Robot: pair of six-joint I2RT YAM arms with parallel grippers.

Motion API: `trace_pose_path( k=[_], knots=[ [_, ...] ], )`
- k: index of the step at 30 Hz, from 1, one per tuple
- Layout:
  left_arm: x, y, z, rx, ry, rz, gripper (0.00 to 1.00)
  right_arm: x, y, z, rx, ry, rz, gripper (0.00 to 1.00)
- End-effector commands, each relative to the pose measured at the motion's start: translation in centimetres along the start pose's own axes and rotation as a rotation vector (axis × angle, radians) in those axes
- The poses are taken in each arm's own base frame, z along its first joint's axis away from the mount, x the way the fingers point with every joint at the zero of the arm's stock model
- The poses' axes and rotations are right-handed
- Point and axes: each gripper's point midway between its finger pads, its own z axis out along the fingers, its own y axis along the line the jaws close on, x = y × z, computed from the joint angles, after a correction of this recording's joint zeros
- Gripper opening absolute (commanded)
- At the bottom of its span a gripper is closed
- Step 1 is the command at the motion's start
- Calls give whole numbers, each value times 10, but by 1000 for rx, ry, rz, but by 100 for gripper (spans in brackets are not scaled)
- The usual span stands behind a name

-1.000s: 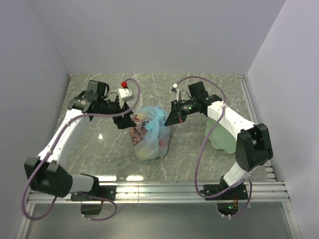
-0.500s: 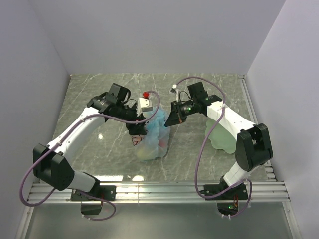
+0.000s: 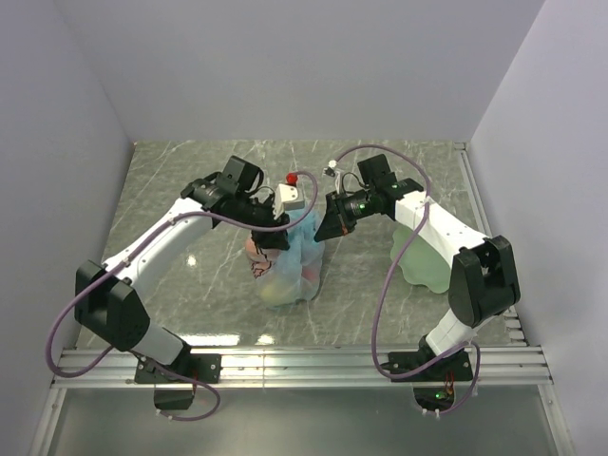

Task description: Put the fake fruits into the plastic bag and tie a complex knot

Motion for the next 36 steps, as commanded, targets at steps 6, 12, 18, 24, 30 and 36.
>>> trace_pose_path(
  k=[6, 12, 18, 24, 30, 36],
  knots=[
    [-1, 20, -24, -72, -20, -65, 0, -11, 5, -15, 3, -1, -62, 0],
    [30, 34, -59, -141, -1, -152, 0, -2, -12, -34, 48, 31, -58, 0],
    [75, 38, -82, -220, 66, -224, 0, 7, -44, -62, 152, 44, -48, 0],
    [122, 49, -101, -337, 124, -298, 0, 32, -97, -88, 322, 72, -11, 0],
    [149, 58, -103, -388, 149, -322, 0, 33, -113, -93, 367, 58, 4, 0],
    [109, 60, -90, -293, 43, -267, 18, 12, -78, -64, 252, 89, -52, 11]
  ],
)
